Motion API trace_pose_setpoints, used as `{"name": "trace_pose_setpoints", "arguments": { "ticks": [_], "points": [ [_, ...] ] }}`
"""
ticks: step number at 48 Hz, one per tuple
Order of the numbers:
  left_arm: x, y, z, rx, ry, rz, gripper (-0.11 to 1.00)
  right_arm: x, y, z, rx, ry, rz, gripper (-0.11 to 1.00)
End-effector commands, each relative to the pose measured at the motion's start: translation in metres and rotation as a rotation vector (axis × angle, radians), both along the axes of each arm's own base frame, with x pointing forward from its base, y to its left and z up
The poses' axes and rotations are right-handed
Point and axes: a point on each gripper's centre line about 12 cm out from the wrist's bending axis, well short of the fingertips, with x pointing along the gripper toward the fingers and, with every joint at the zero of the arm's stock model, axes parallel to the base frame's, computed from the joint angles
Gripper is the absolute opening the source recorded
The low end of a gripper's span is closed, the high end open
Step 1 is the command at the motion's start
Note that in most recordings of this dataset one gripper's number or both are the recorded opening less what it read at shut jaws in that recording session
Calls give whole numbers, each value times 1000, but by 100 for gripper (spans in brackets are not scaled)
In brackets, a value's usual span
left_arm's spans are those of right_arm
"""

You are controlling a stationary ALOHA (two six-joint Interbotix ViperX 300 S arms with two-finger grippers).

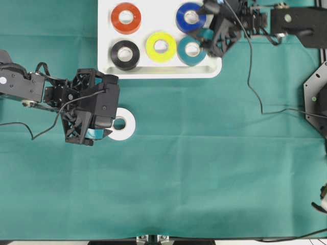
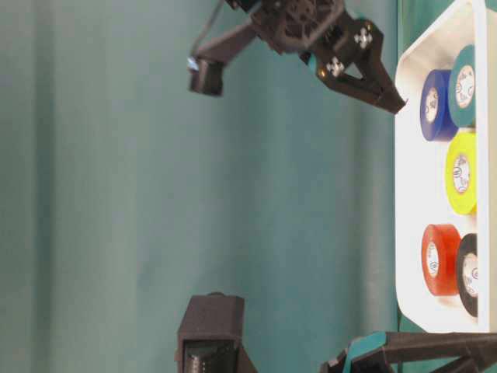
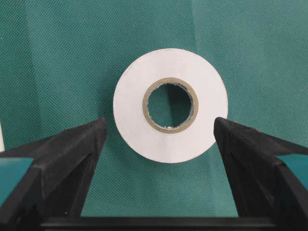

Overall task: Put the tape alternately from left to right into the white case.
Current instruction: 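Open the right gripper and withdraw it to the right, then lower the left gripper onto the white tape roll and close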

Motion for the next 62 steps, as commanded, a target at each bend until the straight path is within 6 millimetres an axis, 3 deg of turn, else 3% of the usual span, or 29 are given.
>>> {"name": "trace_pose_setpoints", "arguments": {
  "ticks": [1,16,30,38,62],
  "points": [
    [2,-2,11,-7,-38,-1,78,3,21,18,-11,-78,73,77],
    [3,-2,11,-8,-50,-2,78,-3,79,33,14,-203,274,77],
    [2,-2,9,-8,-42,-1,78,-11,115,23,31,-176,384,77],
    [3,-5,7,-8,-44,-8,78,-13,122,20,35,-170,407,77],
    [10,-46,-12,-64,-35,-49,78,-13,122,20,36,-169,407,77]
  ]
}}
